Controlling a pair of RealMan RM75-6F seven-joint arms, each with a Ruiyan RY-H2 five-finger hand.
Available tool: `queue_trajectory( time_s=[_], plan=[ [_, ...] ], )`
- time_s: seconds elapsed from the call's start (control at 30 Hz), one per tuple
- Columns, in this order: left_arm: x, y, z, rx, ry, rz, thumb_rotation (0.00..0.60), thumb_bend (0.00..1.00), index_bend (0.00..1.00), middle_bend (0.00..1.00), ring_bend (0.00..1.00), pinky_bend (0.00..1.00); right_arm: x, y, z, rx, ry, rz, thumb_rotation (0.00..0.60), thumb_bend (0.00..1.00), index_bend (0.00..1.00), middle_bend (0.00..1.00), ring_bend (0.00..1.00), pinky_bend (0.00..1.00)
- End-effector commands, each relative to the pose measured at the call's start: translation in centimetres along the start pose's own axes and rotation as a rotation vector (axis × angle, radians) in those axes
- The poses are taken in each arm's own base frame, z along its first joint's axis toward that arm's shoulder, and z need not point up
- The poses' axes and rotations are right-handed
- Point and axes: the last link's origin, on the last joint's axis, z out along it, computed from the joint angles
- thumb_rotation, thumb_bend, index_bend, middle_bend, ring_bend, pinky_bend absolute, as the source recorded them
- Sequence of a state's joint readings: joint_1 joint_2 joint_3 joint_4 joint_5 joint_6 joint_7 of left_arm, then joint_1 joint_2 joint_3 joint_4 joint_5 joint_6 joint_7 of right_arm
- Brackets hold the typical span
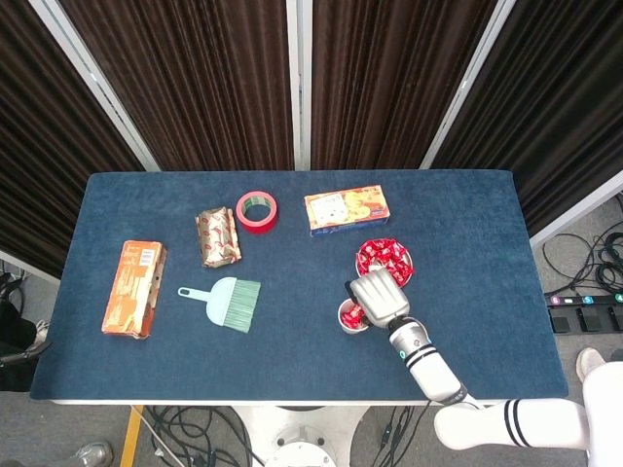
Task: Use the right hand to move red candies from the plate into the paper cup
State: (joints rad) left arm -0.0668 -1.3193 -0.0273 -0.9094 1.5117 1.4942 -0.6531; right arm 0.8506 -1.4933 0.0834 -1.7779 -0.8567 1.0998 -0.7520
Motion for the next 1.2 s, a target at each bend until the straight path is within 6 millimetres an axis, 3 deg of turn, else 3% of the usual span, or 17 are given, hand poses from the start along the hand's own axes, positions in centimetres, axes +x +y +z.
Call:
queue_trajectory(
  time_s=[0.03, 0.23, 0.4, 0.73, 0.93, 1.2],
  plan=[
    [0.0, -0.1, 0.0, 0.002, 0.001, -0.001, 0.436, 0.09, 0.14, 0.14, 0.05, 0.19, 0.0, 0.0, 0.3, -0.001, 0.0, 0.006, 0.6, 0.02, 0.53, 1.0, 1.0, 0.94],
    [0.1, -0.2, 0.1, 0.003, 0.001, -0.006, 0.438, 0.09, 0.14, 0.14, 0.05, 0.19, 2.1, 1.1, 0.2, -0.041, 0.079, 0.039, 0.6, 0.02, 0.53, 1.0, 1.0, 0.94],
    [0.1, -0.2, 0.3, -0.003, 0.001, -0.01, 0.435, 0.09, 0.14, 0.14, 0.05, 0.19, 3.5, 4.4, 0.4, -0.149, 0.111, 0.017, 0.6, 0.03, 0.52, 1.0, 1.0, 0.94],
    [-0.1, 0.0, 0.3, -0.009, -0.003, -0.015, 0.436, 0.09, 0.14, 0.14, 0.05, 0.19, 0.8, 10.9, 4.4, -0.362, -0.019, -0.002, 0.6, 0.08, 0.51, 1.0, 1.0, 0.94],
    [-0.1, 0.0, 0.3, -0.01, -0.002, -0.014, 0.436, 0.09, 0.14, 0.14, 0.05, 0.19, -0.3, 12.1, 6.5, -0.408, -0.047, 0.026, 0.6, 0.1, 0.51, 1.0, 1.0, 0.94],
    [-0.1, -0.2, 0.3, -0.002, -0.003, -0.014, 0.436, 0.09, 0.14, 0.14, 0.05, 0.19, -1.6, 12.0, 8.4, -0.436, -0.08, 0.069, 0.6, 0.1, 0.51, 1.0, 1.0, 0.94]
  ],
)
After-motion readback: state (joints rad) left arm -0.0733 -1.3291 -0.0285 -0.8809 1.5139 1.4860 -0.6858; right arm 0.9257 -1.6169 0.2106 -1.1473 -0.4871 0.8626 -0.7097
